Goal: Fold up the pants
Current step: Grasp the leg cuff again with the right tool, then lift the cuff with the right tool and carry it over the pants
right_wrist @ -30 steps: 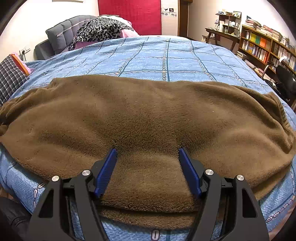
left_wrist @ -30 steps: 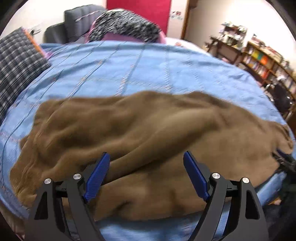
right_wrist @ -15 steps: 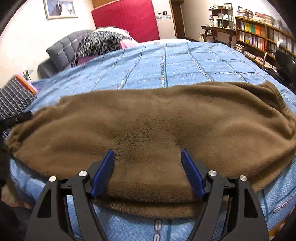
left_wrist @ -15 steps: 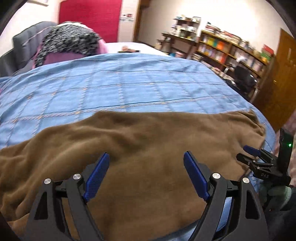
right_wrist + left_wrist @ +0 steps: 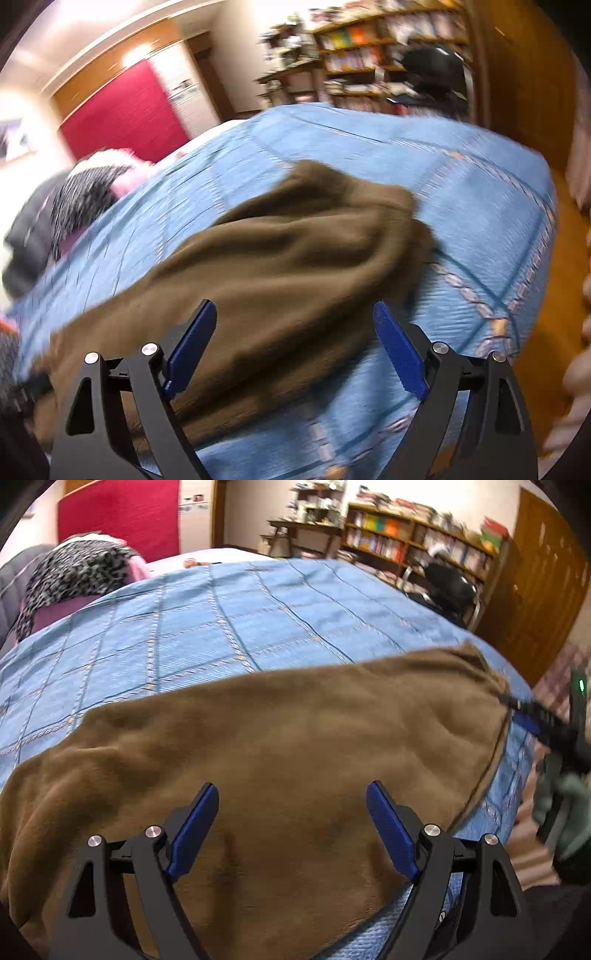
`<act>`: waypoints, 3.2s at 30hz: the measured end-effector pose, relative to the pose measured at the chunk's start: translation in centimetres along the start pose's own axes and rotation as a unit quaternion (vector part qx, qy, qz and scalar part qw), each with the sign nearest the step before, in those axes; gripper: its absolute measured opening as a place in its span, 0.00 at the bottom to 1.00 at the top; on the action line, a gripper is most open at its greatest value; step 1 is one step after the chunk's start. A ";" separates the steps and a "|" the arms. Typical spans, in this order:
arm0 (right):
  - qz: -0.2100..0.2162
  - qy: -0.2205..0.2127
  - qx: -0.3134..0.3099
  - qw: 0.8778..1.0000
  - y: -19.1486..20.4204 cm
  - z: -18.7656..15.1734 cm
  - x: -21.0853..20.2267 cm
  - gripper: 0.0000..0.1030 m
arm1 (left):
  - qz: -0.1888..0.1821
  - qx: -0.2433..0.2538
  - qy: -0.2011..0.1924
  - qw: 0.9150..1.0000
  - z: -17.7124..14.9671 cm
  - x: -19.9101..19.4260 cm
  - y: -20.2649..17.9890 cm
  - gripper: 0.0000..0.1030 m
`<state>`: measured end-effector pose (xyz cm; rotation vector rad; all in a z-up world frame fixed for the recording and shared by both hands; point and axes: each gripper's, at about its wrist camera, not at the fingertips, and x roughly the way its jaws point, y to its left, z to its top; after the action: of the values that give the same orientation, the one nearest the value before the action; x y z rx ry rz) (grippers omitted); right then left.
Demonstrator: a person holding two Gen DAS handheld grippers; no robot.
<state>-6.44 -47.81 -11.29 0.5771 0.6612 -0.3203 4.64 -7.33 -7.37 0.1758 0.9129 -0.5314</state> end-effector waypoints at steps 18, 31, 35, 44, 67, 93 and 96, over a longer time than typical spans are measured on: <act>0.034 0.004 0.076 0.997 -1.5 1.6 3.6 0.92 | -0.010 0.013 0.036 0.999 -1.7 2.6 -1.0 0.84; 0.063 0.019 0.071 0.995 -3.2 2.1 3.6 0.28 | -0.015 0.010 0.037 0.999 -1.8 2.5 -0.8 0.84; 0.062 0.015 0.065 0.996 -3.4 2.6 2.8 0.28 | -0.016 0.009 0.037 0.999 -1.7 2.5 -0.8 0.84; 0.003 -0.001 0.059 0.998 -3.2 1.5 3.5 0.57 | -0.016 0.006 0.039 0.999 -1.6 2.5 -0.8 0.84; 0.158 -0.094 -0.172 0.968 14.8 4.2 -5.1 0.18 | -0.047 -0.109 -0.027 0.993 3.2 -2.0 4.2 0.85; 0.236 0.066 -0.474 0.846 28.3 -14.4 -0.2 0.61 | -0.049 -0.217 -0.039 0.974 -2.1 -4.0 13.3 0.85; 0.257 0.082 -0.502 0.822 28.2 -15.9 -1.1 0.69 | -0.058 -0.210 -0.036 0.975 -2.0 -3.8 12.9 0.85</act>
<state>-2.19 -15.74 -9.52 -0.2591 0.7093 0.5942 7.84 5.84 -6.55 -0.2788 0.9480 -0.4375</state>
